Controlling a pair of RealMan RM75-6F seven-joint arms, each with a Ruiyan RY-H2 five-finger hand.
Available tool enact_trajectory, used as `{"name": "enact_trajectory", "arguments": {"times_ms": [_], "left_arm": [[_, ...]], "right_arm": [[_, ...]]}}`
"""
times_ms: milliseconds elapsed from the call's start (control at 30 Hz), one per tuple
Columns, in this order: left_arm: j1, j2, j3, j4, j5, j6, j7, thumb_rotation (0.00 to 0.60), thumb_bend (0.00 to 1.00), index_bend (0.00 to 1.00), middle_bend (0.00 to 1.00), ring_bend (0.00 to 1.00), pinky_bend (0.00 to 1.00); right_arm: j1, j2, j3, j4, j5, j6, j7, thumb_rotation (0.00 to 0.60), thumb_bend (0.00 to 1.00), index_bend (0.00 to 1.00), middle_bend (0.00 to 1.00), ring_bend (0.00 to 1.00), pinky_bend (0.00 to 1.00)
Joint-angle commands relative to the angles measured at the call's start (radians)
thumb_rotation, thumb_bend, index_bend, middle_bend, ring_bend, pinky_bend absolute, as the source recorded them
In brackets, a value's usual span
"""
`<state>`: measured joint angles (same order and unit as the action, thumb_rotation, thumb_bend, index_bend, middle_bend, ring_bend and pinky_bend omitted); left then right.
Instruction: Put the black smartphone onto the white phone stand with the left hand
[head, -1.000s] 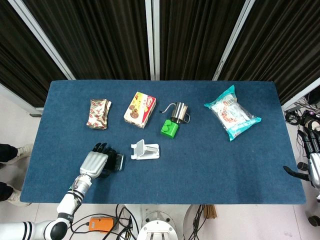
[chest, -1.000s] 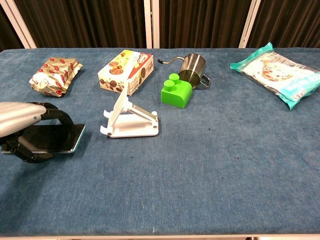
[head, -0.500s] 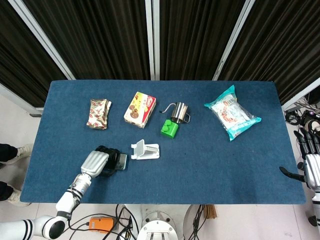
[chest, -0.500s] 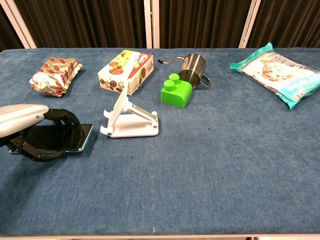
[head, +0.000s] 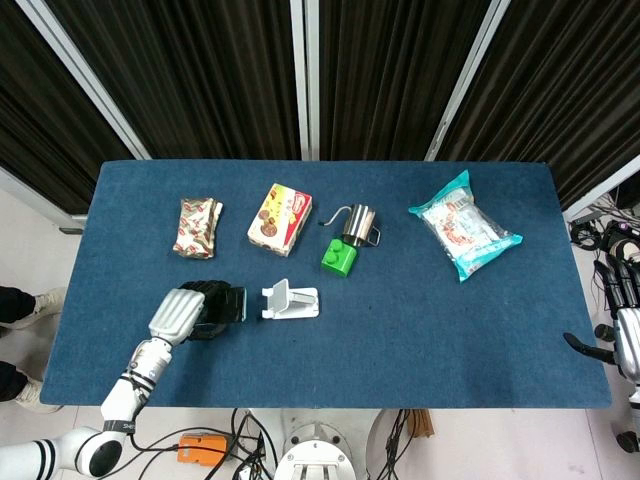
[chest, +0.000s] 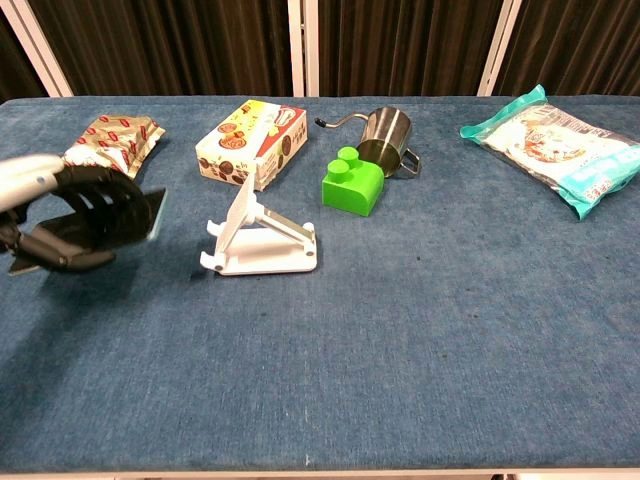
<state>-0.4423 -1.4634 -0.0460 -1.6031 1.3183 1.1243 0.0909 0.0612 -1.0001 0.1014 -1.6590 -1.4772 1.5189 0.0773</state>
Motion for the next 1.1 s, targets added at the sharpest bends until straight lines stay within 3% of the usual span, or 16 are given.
{"name": "enact_trajectory", "arguments": {"times_ms": [33, 167, 633, 1100], "left_arm": [[0.014, 0.018, -0.044, -0.036, 0.046, 0.026, -0.256, 0.6, 0.23, 0.39, 0.47, 0.37, 0.29], [0.0, 0.001, -0.069, -0.034, 0.074, 0.016, -0.402, 0.6, 0.23, 0.39, 0.47, 0.36, 0.29], [-0.047, -0.237, -0.165, 0.048, 0.019, 0.044, -0.537, 0.6, 0.23, 0.39, 0.47, 0.32, 0.29], [-0.055, -0.406, -0.153, 0.256, 0.086, 0.119, -0.626, 0.6, 0.23, 0.39, 0.47, 0.3, 0.27]], "right_arm": [[0.0, 0.003, 0.0, -0.005, 0.0, -0.001, -0.005, 0.6, 0.15, 0.0, 0.03, 0.0, 0.07], [0.001, 0.01, -0.003, -0.014, -0.004, -0.005, -0.018, 0.6, 0.15, 0.0, 0.03, 0.0, 0.07], [-0.009, 0.013, -0.009, -0.03, 0.003, -0.003, -0.032, 0.6, 0.15, 0.0, 0.03, 0.0, 0.07], [-0.02, 0.013, -0.013, -0.035, 0.012, 0.0, -0.039, 0.6, 0.15, 0.0, 0.03, 0.0, 0.07]]}}
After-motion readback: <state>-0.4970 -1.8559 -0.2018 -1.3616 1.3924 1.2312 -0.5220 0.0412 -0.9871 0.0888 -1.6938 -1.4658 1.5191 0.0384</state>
